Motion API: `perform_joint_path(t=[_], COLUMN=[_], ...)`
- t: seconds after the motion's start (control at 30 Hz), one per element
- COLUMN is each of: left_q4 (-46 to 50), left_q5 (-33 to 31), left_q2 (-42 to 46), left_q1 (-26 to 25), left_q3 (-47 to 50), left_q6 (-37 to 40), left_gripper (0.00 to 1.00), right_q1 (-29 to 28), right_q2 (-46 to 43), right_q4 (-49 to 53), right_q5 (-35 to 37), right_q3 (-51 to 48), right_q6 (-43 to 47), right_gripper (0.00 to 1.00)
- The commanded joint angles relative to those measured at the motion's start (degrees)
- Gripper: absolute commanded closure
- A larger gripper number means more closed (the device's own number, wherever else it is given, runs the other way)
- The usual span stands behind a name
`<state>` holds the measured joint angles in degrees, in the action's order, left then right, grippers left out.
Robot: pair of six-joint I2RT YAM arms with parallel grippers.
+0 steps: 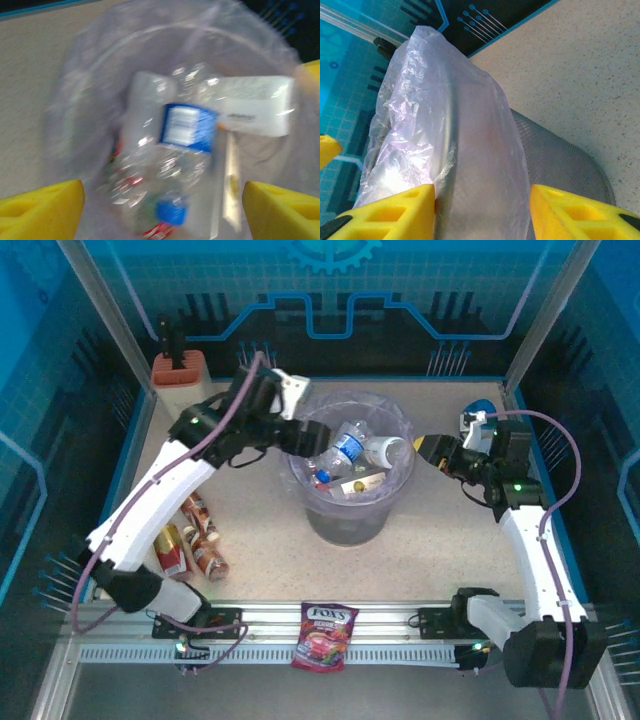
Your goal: Put the plastic bottles in the bin
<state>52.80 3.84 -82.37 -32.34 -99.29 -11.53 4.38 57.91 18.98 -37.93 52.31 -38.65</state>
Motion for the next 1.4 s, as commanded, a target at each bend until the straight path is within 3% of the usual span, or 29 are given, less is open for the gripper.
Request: perform_joint_path(t=[0.0,0.17,0.37,0.47,0.63,0.8,1.03,1.37], left_q4=[-3.62,-7.47,2.06,2.53,-3.08,-13.78,-22.06,-29.69], left_q5=[0.36,3.53,-4.67,-8.31,-13.94,-11.35,-8.33,-5.43], left_q2=[8.6,20.86,26.49,28.27,29.37,25.68,16.42,6.2], left_q1=[5.04,14.53,23.85,27.93,33.82,41.15,44.15,45.17], left_q3=[8.58,22.36,30.47,37.59,49.0,58.35,61.18,61.44], left_q6=[-6.09,-13.26,-16.24,-17.92,-20.54,-21.86,-20.31,-18.71], left_gripper=[0.17,0.17,0.08,0.01,0.01,0.01,0.01,0.24], right_q1=[2.38,7.08,10.58,10.1,9.77,10.2,10.46,10.74], right_q2=[-1.64,-2.06,1.89,3.7,5.21,5.28,4.11,2.23], right_q4=[-4.86,-19.83,-35.38,-39.04,-41.99,-41.92,-38.71,-34.8], right_q5=[-3.8,-13.02,-19.84,-20.88,-23.06,-23.1,-23.02,-22.07], right_q3=[-4.82,-13.51,-20.17,-21.05,-21.9,-21.92,-21.65,-20.77], right_q6=[-4.94,-15.81,-25.29,-26.43,-27.61,-27.18,-25.06,-22.28], right_gripper=[0.47,0.46,0.45,0.45,0.45,0.45,0.45,0.45])
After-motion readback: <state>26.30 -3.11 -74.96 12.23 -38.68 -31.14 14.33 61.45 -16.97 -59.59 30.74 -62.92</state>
